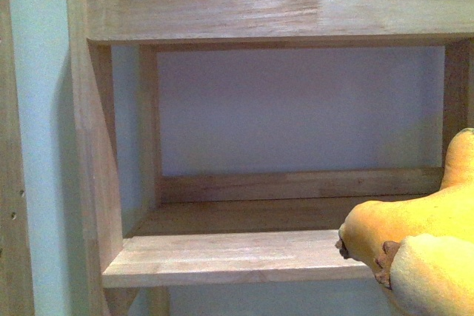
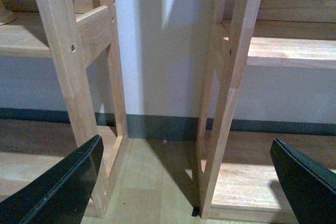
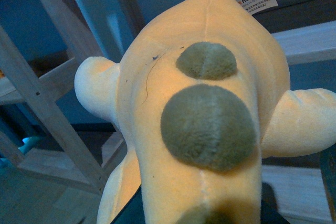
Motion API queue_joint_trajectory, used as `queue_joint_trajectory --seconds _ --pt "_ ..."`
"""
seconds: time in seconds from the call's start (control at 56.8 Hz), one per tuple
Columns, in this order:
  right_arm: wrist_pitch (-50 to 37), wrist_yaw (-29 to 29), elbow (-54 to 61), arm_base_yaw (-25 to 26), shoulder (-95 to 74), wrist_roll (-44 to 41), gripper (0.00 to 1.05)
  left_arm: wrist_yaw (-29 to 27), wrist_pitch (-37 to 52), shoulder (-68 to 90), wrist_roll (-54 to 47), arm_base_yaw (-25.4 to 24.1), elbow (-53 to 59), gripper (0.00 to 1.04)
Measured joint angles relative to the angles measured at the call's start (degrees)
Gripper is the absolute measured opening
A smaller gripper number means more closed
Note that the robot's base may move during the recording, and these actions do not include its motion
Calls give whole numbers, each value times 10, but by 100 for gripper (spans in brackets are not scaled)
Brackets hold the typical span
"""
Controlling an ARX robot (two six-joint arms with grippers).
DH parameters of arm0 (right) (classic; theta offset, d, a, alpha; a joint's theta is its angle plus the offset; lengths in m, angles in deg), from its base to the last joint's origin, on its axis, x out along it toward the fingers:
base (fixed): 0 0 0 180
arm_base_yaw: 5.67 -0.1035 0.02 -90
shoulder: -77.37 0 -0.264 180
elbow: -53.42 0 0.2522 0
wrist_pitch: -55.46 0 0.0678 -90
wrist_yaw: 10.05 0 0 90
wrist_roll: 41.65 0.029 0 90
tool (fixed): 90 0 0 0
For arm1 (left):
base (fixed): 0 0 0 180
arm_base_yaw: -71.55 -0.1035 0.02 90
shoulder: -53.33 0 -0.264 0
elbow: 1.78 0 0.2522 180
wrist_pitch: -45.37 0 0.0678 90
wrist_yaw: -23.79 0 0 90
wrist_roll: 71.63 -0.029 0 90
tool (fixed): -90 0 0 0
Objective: Put away toys
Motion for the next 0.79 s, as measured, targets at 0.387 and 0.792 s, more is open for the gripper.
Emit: queue_joint_trajectory --seconds 0.387,0.792 --pt "0 0 0 0 0 0 17 0 0 0 0 0 0 99" --pt "-1 -6 0 0 1 0 17 0 0 0 0 0 0 99"
